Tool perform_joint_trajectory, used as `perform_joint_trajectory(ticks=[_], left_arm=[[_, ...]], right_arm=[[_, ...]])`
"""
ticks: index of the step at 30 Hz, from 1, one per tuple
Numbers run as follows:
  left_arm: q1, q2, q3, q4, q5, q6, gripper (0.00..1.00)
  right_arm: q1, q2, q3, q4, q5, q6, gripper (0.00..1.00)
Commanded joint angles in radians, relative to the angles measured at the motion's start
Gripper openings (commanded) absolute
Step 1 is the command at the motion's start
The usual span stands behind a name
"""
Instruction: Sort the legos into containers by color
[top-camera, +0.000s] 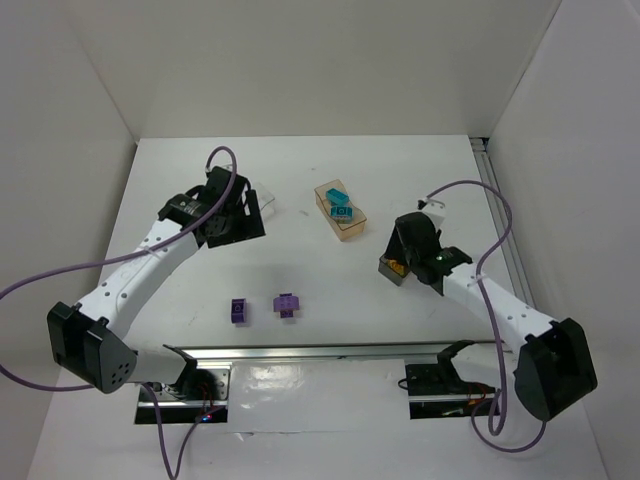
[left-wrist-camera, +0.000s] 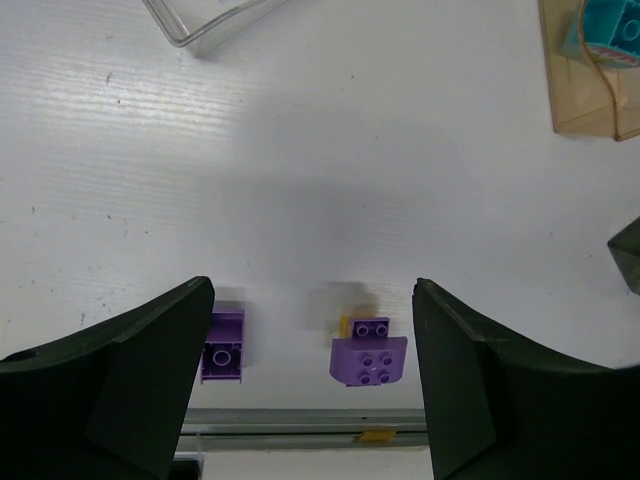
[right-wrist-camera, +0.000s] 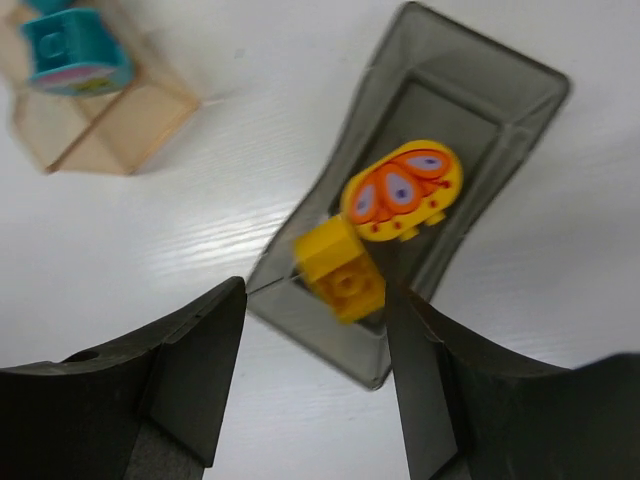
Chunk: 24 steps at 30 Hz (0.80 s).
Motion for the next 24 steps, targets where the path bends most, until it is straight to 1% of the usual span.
perform_joint_trajectory(ticks=[1,2,3,4,5,6,7,9,12,13,14,17,21,23,24], left_arm=[[-0.003,-0.029,-0.066,-0.005,-0.011,0.001,0.89],[-0.003,-0.029,-0.090,-0.005,-0.011,-0.008,0.87],[-0.003,-0.044,-0.114,-0.030,-0.022,-0.035,0.87],[-0.003,-0.053,-0.165,-0.039,-0.022,-0.052,0.87],[-0.003,-0.073,-0.192,-0.039,-0.022,-0.070,0.87],[-0.003,-0.082,-0.219,-0.053,-0.033,-0.118,0.87],[-0.003,-0.093,-0.270,-0.053,-0.033,-0.143,0.87],[-0.003,-0.124,-0.316,-0.062,-0.054,-0.207,0.87],[-0.012,-0.147,-0.371,-0.083,-0.065,-0.274,0.87],[-0.012,-0.156,-0.384,-0.093,-0.065,-0.331,0.87],[-0.023,-0.165,-0.426,-0.055,-0.044,-0.331,0.87],[-0.044,-0.174,-0.497,-0.010,0.005,-0.345,0.87],[-0.067,-0.144,-0.526,0.033,0.005,-0.344,0.87],[-0.083,-0.135,-0.540,0.066,-0.007,-0.354,0.86],[-0.095,-0.122,-0.551,0.077,-0.007,-0.354,0.84]], right_arm=[[0.082,-0.080,0.052,0.002,-0.038,-0.009,0.65],[0.112,-0.080,0.052,0.012,-0.052,-0.009,0.65],[0.178,-0.080,0.043,0.023,-0.061,-0.009,0.65],[0.213,-0.066,0.043,0.034,-0.061,0.002,0.65],[0.247,-0.028,0.043,0.043,-0.061,0.002,0.67],[0.314,-0.004,0.055,0.043,-0.046,0.011,0.73],[0.345,0.021,0.064,0.043,-0.030,0.022,0.76],[0.420,0.093,0.093,0.043,0.005,0.033,0.81],[0.482,0.141,0.113,0.043,0.045,0.054,0.84],[0.482,0.141,0.113,0.043,0.045,0.063,0.84],[0.494,0.141,0.104,0.055,0.045,0.064,0.84],[0.495,0.115,0.076,0.082,0.045,0.090,0.85],[0.495,0.084,0.075,0.071,0.056,0.090,0.85],[0.495,0.075,0.087,0.043,0.056,0.090,0.85],[0.495,0.075,0.102,0.043,0.065,0.090,0.85]])
